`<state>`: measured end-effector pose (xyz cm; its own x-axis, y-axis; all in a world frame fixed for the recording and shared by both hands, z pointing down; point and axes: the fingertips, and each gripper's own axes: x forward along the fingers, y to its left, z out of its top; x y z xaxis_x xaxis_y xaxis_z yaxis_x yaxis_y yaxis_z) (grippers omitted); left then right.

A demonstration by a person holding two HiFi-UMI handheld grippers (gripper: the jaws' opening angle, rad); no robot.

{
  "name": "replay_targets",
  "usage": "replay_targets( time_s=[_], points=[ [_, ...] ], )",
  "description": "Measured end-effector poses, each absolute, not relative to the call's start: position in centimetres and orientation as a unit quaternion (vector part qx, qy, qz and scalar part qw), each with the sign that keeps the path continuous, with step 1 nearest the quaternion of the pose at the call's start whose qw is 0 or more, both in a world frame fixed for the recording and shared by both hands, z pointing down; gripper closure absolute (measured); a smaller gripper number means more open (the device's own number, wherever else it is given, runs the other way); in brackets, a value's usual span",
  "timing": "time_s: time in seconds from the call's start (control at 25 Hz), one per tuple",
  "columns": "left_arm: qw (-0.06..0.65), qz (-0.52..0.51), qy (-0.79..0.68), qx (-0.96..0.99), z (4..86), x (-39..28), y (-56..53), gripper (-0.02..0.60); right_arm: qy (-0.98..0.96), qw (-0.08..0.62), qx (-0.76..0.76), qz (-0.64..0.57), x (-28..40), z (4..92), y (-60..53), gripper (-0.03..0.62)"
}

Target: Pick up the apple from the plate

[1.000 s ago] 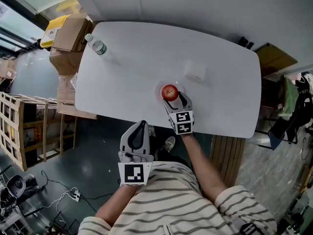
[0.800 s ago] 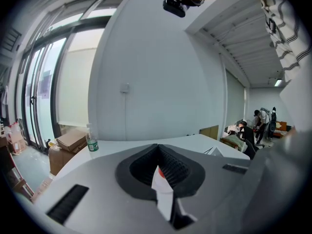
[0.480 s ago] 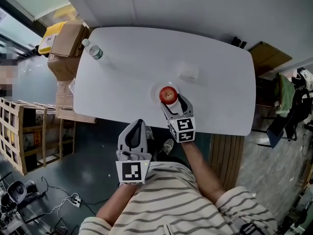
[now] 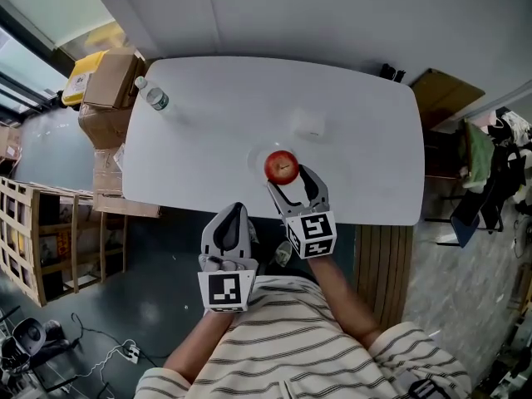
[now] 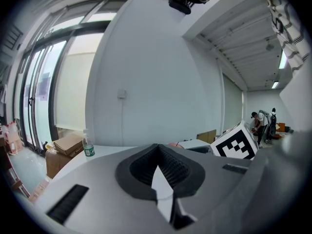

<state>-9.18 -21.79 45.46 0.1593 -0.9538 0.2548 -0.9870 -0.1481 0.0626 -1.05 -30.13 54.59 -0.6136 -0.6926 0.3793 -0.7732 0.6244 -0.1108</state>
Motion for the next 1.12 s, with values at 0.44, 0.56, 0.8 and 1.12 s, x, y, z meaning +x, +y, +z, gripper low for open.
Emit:
replay_targets(
  time_s=[0.44, 0.56, 0.8, 1.12],
  points=[
    [0.098, 0.073, -0.642, 0.757, 44.7, -8.0, -21.1, 0.577, -0.895, 0.120, 0.415, 0.113, -0.3, 50.3, -28.4, 0.256],
    [0.089, 0.072, -0.641, 0.759, 44.6, -8.0, -21.0, 0.577, -0.896, 0.113, 0.416, 0.109, -0.2, 49.2, -28.1, 0.256],
    [0.085, 0.063, -0.639, 0.762, 43.5, -7.8, -21.2, 0.577, -0.898, 0.097, 0.418, 0.099, 0.0, 46.9, -27.6, 0.256],
    [0.077, 0.055, -0.638, 0.764, 42.2, -7.5, -21.5, 0.577, -0.901, 0.085, 0.417, 0.085, 0.1, 44.4, -27.2, 0.256]
  ],
)
